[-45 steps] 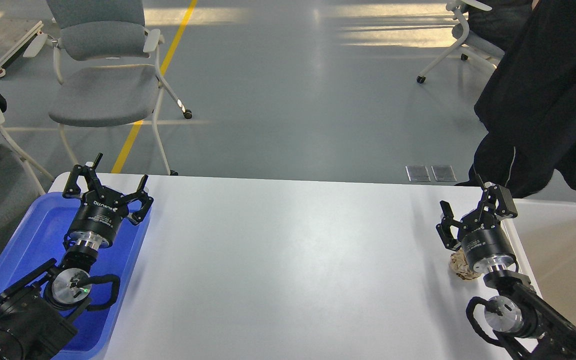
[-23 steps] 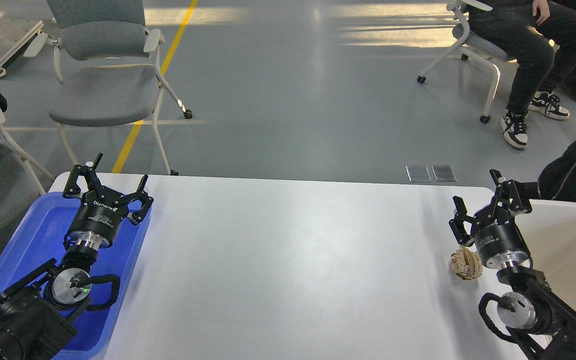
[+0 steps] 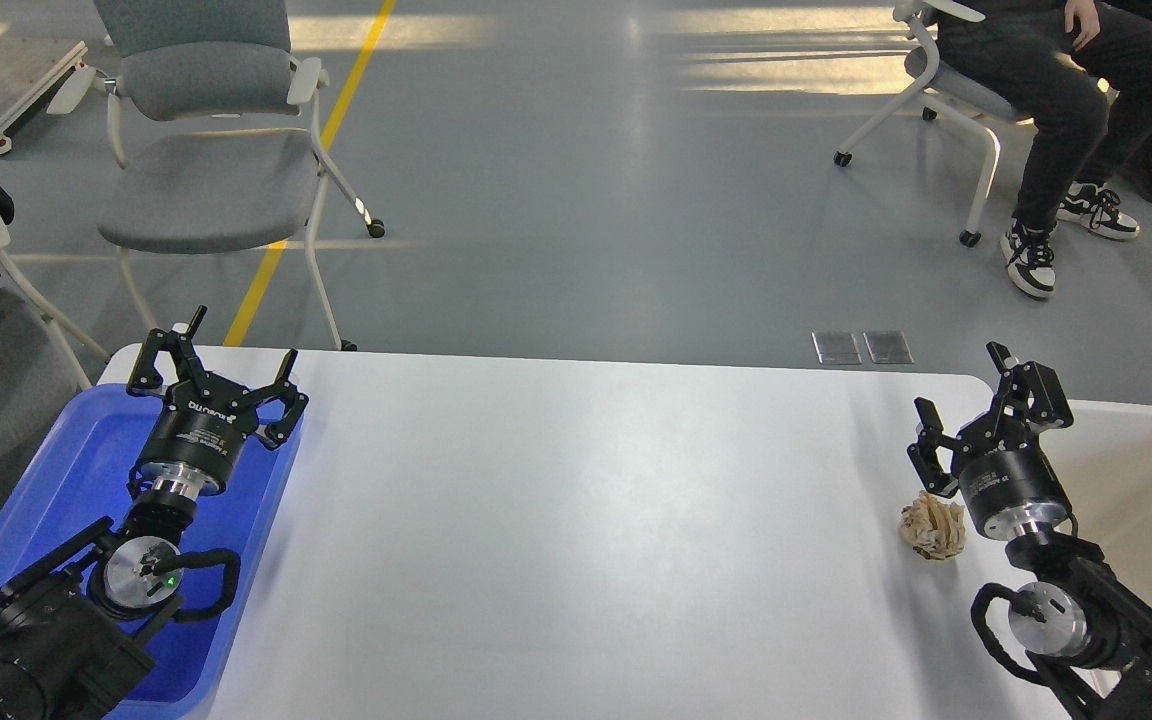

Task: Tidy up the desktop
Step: 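Rotate the right gripper sideways and move it above the beige paper ball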

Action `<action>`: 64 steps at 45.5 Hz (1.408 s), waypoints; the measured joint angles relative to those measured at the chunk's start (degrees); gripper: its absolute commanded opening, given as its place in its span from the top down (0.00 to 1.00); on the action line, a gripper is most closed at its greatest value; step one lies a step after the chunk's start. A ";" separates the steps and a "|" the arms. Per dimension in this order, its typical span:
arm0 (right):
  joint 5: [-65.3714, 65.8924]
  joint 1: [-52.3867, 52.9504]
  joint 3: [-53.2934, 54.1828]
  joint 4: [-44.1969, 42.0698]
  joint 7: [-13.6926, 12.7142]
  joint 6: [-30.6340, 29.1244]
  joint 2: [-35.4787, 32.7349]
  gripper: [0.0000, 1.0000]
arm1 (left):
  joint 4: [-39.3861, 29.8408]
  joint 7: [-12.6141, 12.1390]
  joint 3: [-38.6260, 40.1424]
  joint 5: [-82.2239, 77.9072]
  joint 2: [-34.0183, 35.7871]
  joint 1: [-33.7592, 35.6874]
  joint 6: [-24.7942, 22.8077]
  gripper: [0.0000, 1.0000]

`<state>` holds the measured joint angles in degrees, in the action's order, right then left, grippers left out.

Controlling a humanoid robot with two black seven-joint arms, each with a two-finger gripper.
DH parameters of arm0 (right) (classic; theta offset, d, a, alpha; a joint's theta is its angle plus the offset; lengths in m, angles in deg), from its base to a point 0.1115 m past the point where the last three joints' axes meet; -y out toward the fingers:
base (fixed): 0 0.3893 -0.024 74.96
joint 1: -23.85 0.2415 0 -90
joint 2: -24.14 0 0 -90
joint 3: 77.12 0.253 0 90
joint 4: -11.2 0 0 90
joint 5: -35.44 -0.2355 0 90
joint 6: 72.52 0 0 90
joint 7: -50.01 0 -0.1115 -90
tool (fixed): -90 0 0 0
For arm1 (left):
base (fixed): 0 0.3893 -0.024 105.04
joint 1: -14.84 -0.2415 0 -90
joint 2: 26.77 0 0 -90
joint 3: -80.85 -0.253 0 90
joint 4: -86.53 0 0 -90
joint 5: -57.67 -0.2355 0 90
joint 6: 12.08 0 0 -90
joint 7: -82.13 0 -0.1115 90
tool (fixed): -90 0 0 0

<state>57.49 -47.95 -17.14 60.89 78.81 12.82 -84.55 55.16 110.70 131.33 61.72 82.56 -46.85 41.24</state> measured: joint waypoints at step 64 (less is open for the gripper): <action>21.53 11.64 -25.73 20.92 -15.99 4.33 -29.02 0.00 | 0.00 0.00 -0.13 -0.10 0.00 0.07 -0.07 0.00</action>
<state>79.02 -36.32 -42.88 81.81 62.82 17.15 -113.58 55.16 110.70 131.20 61.63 82.57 -46.78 41.17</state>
